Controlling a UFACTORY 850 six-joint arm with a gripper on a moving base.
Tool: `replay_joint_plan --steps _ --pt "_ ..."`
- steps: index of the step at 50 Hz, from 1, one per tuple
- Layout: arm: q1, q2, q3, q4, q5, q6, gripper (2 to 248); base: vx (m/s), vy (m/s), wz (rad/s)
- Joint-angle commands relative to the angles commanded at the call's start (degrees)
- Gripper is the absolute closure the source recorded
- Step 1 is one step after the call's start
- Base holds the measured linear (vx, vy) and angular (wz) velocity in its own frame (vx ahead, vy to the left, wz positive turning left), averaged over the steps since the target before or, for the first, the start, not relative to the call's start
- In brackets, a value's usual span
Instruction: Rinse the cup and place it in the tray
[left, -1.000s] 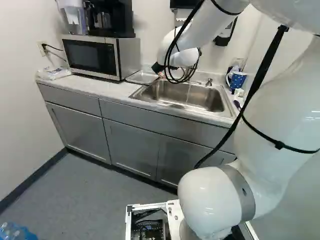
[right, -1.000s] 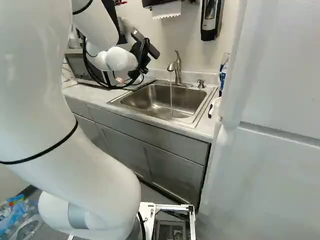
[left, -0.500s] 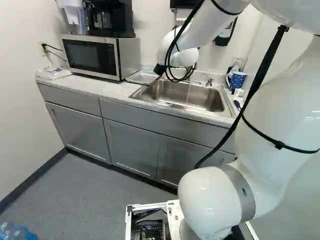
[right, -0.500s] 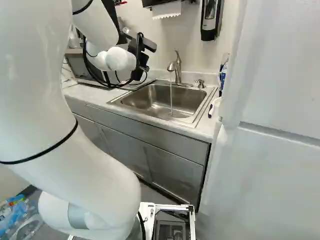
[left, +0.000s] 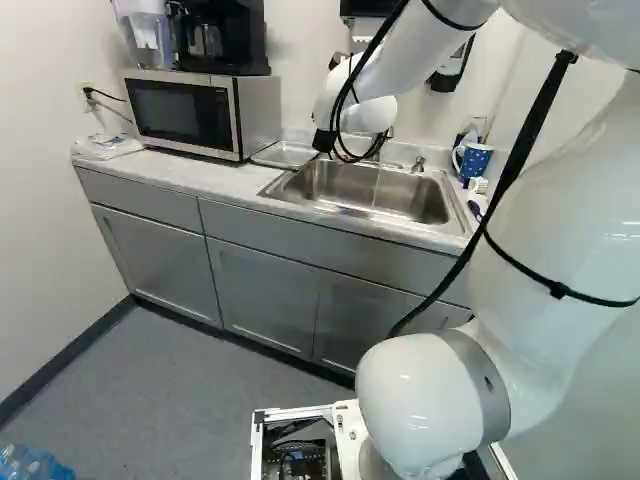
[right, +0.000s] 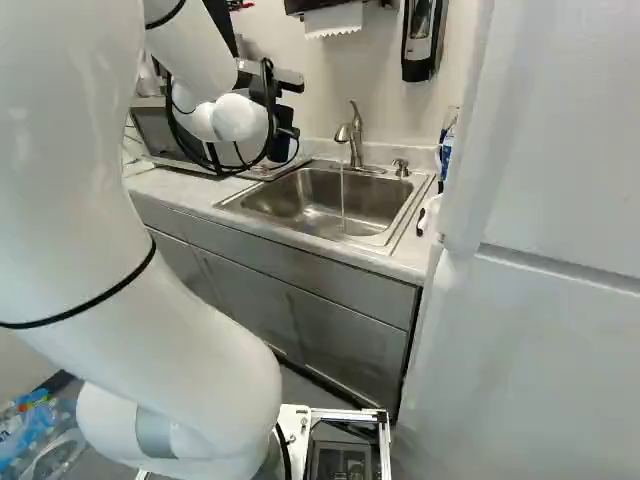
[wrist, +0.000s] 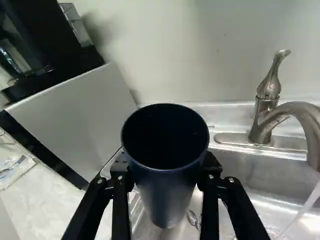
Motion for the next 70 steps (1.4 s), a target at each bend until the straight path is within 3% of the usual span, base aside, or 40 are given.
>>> replay_joint_plan --steps 22,36,70 --pt "0.0 0.0 0.0 0.0 0.0 -13.24 124 0.0 0.0 0.0" --pt "0.22 -0.67 -0.67 0.0 0.0 -13.24 124 0.0 0.0 0.0" --pt "3.58 -9.74 -9.81 0.0 0.0 -13.24 124 0.0 0.0 0.0"
